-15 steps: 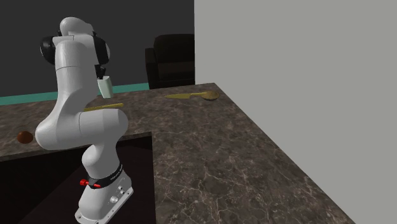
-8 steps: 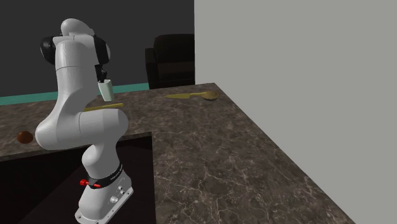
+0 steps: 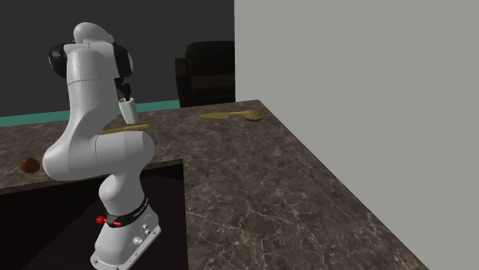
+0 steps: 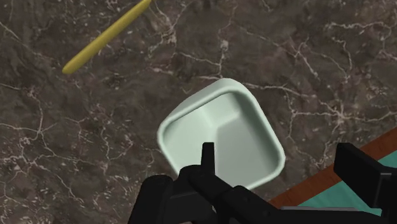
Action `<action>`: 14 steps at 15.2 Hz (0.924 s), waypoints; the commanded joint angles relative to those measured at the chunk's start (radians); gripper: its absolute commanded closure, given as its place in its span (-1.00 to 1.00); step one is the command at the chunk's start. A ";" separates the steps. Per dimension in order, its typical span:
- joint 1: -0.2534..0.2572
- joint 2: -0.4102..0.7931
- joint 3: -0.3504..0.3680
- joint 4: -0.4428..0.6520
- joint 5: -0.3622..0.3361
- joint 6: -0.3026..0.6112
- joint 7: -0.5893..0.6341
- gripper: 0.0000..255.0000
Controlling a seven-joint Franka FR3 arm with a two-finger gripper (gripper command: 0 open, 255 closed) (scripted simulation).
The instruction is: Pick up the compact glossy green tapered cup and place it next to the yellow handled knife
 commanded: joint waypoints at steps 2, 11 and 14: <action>0.000 0.000 0.000 0.000 0.000 0.000 0.000 -1.00; 0.005 0.014 0.000 0.150 0.000 -0.136 -0.002 -1.00; 0.005 0.014 0.000 0.150 0.000 -0.136 -0.002 -1.00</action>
